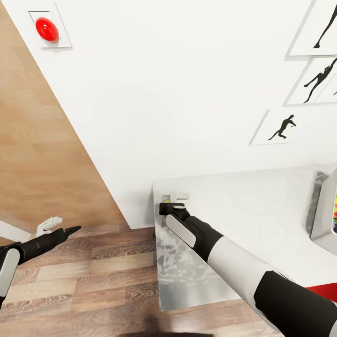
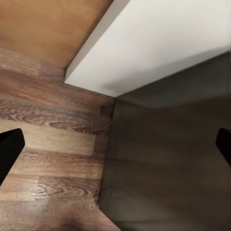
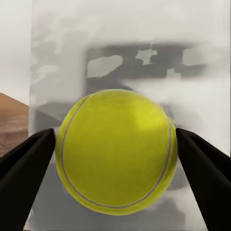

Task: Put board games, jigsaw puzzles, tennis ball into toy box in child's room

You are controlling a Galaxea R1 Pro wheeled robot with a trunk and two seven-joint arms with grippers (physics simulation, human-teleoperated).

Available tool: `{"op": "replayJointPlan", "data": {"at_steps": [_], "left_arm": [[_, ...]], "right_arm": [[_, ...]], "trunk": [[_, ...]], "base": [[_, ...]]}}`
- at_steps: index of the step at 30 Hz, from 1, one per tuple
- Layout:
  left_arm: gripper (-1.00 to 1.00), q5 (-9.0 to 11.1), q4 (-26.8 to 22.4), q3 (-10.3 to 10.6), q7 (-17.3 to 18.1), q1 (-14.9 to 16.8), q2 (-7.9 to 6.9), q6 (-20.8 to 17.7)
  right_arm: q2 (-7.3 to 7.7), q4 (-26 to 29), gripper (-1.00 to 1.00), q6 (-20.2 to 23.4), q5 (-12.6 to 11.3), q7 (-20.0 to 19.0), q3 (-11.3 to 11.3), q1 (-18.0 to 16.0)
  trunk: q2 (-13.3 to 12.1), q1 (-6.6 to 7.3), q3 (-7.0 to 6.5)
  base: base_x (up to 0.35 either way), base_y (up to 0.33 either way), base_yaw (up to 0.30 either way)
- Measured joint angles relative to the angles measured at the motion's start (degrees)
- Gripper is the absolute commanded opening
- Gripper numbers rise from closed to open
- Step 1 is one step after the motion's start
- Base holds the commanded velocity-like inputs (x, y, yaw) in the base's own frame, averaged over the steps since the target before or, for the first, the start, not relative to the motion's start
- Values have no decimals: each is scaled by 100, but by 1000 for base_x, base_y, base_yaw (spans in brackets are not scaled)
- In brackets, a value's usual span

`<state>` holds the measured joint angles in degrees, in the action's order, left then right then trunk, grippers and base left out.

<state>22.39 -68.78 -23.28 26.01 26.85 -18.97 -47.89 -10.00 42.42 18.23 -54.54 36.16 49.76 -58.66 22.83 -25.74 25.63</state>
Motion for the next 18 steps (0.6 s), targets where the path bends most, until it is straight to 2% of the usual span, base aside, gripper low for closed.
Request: {"op": "replayJointPlan", "data": {"at_steps": [5, 18], "left_arm": [[100, 0, 1, 0, 5, 1, -1, 0], [100, 9, 2, -8, 1, 3, -2, -8]], "right_arm": [[0, -92, -100, 13, 60, 6, -4, -2], [0, -112, -100, 20, 23, -6, -3, 0]], "trunk": [[1, 0, 0], [0, 0, 0]], "base": [[0, 0, 0], [0, 0, 0]]}}
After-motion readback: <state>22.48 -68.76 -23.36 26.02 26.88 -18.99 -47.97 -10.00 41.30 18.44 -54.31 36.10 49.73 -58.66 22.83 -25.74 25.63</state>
